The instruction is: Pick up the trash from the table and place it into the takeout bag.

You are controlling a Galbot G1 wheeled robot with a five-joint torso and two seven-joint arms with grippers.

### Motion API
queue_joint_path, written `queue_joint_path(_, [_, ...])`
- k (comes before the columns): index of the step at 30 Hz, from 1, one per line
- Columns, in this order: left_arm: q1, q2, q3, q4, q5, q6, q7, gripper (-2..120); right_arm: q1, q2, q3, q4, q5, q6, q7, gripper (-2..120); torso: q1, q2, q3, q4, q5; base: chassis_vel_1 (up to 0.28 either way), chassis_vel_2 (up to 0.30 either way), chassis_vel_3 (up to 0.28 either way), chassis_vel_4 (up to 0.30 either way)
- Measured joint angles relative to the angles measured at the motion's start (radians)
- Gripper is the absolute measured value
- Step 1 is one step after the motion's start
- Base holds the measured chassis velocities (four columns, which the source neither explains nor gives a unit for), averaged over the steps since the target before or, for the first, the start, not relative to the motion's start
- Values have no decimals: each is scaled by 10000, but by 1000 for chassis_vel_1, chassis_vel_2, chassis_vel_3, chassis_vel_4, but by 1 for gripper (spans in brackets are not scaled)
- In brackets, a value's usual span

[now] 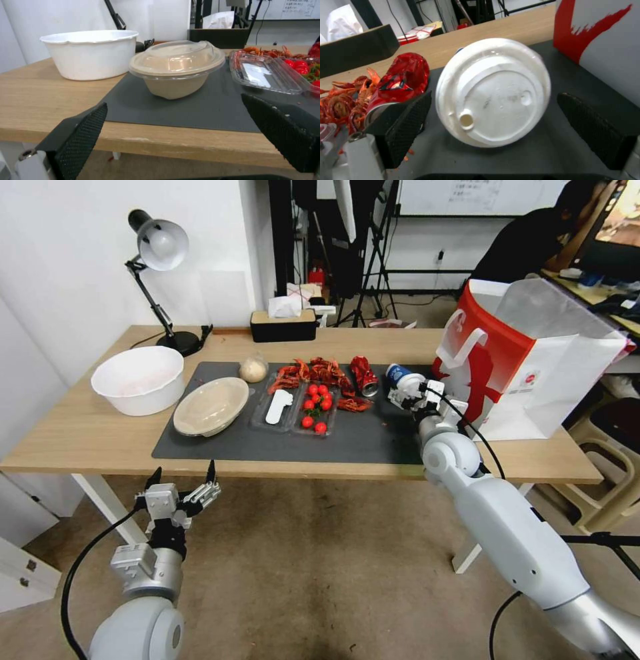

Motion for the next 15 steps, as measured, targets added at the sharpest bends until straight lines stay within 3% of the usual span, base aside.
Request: queue_joint_path(15, [20,-17,9,51,46,-135,2,100,527,161,-200,-745,-8,24,-149,92,1,0,0,2,-1,0,0,0,0])
